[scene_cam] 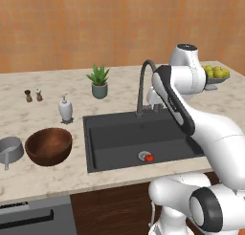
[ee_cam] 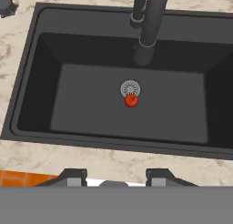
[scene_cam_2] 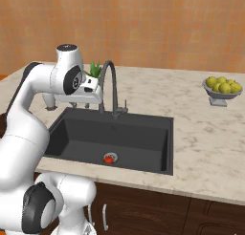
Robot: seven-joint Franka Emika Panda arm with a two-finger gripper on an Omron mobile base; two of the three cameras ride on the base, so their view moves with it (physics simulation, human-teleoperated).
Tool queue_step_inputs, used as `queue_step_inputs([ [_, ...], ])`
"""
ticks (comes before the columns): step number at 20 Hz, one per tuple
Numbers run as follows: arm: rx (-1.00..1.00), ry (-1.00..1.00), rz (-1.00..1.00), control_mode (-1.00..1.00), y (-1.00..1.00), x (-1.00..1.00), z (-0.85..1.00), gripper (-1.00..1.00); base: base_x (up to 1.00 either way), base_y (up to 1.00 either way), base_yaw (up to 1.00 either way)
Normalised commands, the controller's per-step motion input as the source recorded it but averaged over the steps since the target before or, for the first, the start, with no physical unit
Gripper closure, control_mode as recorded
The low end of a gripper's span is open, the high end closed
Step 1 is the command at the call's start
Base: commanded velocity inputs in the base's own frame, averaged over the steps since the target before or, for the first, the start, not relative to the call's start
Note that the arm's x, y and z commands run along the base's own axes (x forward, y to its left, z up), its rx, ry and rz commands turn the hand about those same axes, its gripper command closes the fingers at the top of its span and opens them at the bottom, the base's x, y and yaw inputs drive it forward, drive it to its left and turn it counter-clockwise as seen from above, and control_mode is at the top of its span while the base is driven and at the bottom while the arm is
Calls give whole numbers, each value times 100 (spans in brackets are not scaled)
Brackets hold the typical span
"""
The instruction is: Pick the tomato from the sink and place it in the bowl. Then pick the bowl and place it in the microwave. Then close the microwave door and press the start button.
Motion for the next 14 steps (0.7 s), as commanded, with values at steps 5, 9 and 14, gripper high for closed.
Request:
queue_step_inputs([
  [5,-2,0,0,-100,9,-7,-18,-100,0,0,0],
  [9,-14,3,0,-100,57,0,-63,-100,0,0,0],
  [14,-22,10,-1,-100,46,0,-84,-100,0,0,0],
])
